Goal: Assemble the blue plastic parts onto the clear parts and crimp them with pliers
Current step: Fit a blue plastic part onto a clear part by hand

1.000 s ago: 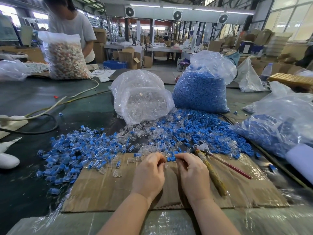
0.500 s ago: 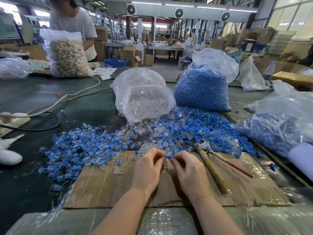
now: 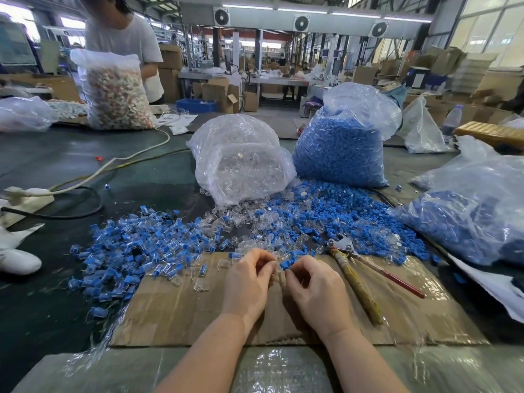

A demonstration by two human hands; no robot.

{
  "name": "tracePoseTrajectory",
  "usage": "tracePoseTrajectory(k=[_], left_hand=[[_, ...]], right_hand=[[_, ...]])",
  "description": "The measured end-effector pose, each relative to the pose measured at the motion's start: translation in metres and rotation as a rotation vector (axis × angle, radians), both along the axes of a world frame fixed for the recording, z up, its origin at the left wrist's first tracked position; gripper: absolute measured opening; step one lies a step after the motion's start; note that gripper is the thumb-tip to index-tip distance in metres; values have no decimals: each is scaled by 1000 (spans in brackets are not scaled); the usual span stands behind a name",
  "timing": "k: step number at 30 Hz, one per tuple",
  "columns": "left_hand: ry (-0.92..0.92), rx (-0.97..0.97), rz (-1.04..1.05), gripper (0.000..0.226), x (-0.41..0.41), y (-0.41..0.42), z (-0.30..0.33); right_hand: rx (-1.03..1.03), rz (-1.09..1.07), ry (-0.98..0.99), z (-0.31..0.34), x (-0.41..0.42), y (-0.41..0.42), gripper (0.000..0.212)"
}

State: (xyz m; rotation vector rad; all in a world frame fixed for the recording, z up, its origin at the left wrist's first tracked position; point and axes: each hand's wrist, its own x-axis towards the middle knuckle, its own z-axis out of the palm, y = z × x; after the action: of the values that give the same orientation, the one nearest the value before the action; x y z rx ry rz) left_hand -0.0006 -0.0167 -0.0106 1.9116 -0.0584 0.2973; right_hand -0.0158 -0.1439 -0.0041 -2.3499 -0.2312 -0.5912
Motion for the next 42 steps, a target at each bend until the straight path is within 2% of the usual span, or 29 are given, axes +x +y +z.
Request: tracePoseTrajectory(k=[4, 21, 28, 34, 39, 42], left_hand=[[8, -46, 1, 24, 0, 1, 1], [-27, 152, -97, 29, -4, 1, 2], [27, -78, -77, 26, -2, 3, 2], [20, -36, -82, 27, -1, 3, 2], [15, -33, -88, 27, -1, 3, 4], [27, -48, -92, 26, -1, 2, 3]], right_hand=[[-13, 3, 4, 0, 1, 0, 15], [-44, -15, 14, -2, 2, -1, 15], [30, 35, -68, 0, 1, -1, 9], [32, 116, -90, 0, 2, -2, 24], [30, 119, -77, 0, 2, -4, 17], [42, 132, -68, 1, 1, -3, 25]])
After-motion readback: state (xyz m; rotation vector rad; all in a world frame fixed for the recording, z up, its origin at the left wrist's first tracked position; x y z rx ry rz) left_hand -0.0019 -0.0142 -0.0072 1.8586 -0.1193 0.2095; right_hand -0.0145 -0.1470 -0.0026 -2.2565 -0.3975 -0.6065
